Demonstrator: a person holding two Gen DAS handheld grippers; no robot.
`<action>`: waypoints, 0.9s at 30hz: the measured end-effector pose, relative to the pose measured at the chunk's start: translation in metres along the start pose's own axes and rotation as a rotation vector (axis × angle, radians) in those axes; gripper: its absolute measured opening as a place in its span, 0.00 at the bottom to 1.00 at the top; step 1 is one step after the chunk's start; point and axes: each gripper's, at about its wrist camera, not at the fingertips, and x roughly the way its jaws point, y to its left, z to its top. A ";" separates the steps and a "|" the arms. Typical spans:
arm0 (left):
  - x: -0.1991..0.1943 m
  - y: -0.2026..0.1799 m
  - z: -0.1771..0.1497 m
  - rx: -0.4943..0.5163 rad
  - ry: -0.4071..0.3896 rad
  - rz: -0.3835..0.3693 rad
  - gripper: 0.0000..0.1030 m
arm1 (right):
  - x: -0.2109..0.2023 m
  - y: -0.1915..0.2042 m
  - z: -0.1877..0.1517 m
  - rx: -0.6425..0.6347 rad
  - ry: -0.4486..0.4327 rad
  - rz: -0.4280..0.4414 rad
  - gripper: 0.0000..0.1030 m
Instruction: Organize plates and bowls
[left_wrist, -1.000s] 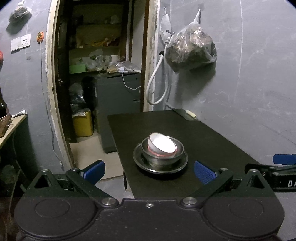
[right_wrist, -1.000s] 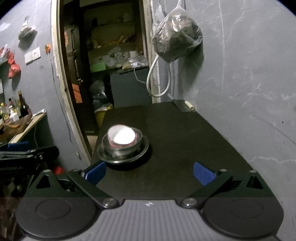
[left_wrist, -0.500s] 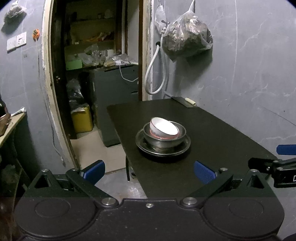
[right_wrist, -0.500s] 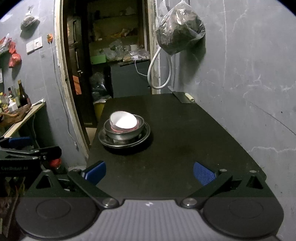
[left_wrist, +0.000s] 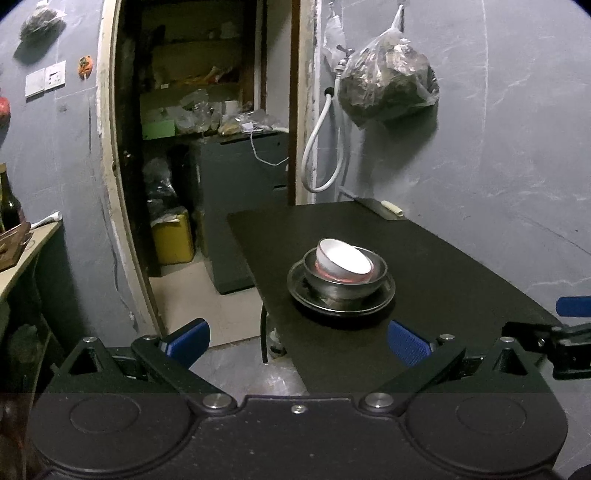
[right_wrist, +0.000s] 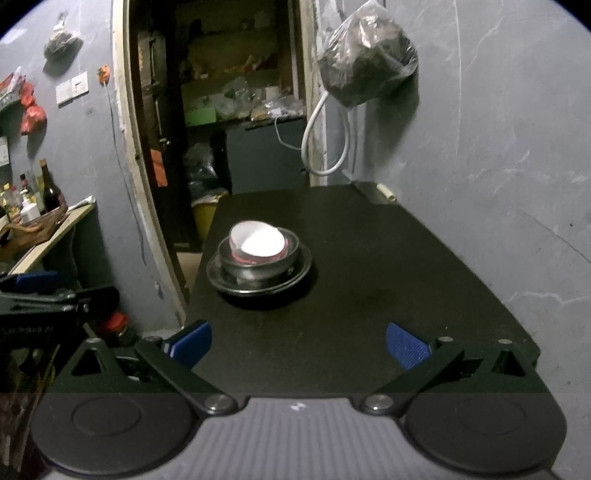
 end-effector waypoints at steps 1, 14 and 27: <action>-0.001 0.001 0.001 -0.003 -0.002 0.001 0.99 | -0.001 0.000 0.001 -0.001 -0.002 -0.005 1.00; 0.001 0.002 -0.001 -0.019 0.004 -0.007 0.99 | -0.002 -0.003 0.000 -0.004 0.011 -0.013 1.00; -0.003 0.002 -0.005 -0.020 0.006 0.011 0.99 | -0.001 -0.003 -0.002 -0.006 0.014 0.006 1.00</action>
